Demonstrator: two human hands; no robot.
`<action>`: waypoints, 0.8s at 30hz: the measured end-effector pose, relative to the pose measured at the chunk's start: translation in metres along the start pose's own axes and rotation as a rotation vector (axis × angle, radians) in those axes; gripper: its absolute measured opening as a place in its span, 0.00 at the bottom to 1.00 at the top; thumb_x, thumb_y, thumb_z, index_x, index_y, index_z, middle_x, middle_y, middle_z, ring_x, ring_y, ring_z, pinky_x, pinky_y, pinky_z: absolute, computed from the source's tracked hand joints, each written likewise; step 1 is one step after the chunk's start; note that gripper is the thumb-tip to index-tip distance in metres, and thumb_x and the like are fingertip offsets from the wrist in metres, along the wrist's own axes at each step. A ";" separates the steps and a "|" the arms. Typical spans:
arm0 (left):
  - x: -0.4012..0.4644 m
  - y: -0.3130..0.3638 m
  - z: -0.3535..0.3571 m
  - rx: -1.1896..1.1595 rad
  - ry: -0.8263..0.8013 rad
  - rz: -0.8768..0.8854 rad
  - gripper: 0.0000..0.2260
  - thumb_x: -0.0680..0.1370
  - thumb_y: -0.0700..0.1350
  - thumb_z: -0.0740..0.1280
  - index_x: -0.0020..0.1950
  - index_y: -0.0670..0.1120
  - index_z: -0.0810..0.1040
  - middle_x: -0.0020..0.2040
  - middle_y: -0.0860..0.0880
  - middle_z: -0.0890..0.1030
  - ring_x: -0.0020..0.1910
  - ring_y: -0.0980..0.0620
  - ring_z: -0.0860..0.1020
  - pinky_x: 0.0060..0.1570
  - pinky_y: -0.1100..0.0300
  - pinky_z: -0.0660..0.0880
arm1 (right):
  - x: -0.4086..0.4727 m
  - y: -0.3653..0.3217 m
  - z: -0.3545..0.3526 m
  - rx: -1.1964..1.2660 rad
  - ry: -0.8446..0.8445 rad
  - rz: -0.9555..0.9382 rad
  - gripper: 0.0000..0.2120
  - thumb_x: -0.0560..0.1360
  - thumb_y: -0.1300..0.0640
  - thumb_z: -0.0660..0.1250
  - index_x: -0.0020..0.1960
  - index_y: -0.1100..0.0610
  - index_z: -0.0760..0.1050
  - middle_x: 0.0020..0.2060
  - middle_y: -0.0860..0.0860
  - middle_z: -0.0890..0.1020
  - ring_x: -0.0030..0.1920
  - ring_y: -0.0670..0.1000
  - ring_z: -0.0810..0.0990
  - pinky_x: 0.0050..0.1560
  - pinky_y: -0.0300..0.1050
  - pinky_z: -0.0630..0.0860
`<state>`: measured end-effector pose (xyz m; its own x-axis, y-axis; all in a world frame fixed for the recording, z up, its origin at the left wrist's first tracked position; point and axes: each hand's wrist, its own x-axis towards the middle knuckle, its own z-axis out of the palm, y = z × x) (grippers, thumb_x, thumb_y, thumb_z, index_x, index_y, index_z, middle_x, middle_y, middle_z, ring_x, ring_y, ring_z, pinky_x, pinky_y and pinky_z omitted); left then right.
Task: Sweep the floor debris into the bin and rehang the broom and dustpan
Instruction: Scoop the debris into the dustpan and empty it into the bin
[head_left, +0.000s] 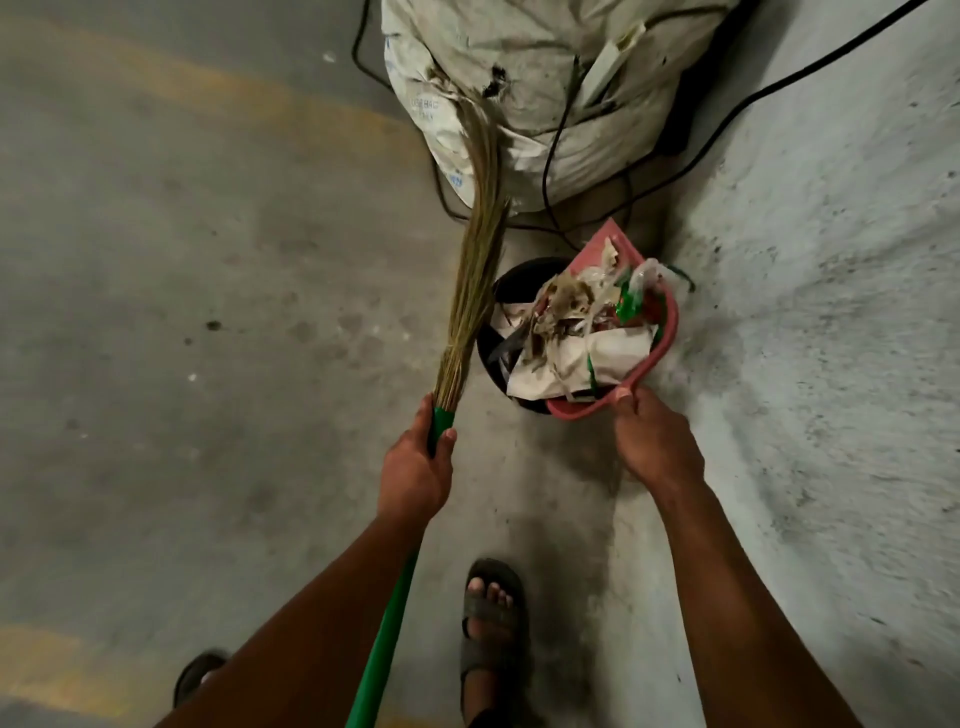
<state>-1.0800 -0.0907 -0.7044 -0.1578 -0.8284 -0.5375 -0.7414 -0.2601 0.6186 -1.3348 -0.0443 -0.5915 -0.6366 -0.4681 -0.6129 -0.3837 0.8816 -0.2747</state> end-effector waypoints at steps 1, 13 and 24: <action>0.000 0.001 0.001 0.009 0.005 0.010 0.29 0.85 0.59 0.60 0.84 0.62 0.53 0.57 0.50 0.80 0.45 0.51 0.81 0.48 0.47 0.84 | -0.001 -0.003 -0.002 -0.068 0.013 -0.008 0.23 0.87 0.40 0.49 0.73 0.49 0.72 0.66 0.60 0.80 0.66 0.65 0.78 0.64 0.58 0.73; -0.005 0.000 -0.003 0.137 0.001 0.060 0.30 0.85 0.59 0.59 0.84 0.64 0.49 0.56 0.47 0.79 0.47 0.50 0.79 0.49 0.49 0.83 | -0.014 -0.021 -0.014 -0.390 0.104 0.010 0.25 0.83 0.36 0.55 0.67 0.52 0.76 0.60 0.59 0.81 0.59 0.64 0.82 0.57 0.55 0.77; -0.019 -0.003 -0.013 0.285 0.005 0.153 0.30 0.86 0.59 0.57 0.84 0.62 0.47 0.58 0.47 0.76 0.47 0.51 0.76 0.44 0.52 0.81 | -0.027 -0.041 -0.030 -0.418 0.141 0.107 0.23 0.78 0.36 0.66 0.63 0.51 0.79 0.56 0.56 0.82 0.56 0.61 0.83 0.47 0.51 0.74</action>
<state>-1.0667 -0.0803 -0.6885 -0.2786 -0.8498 -0.4475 -0.8624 0.0164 0.5059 -1.3225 -0.0700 -0.5414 -0.7609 -0.4049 -0.5070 -0.5296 0.8391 0.1247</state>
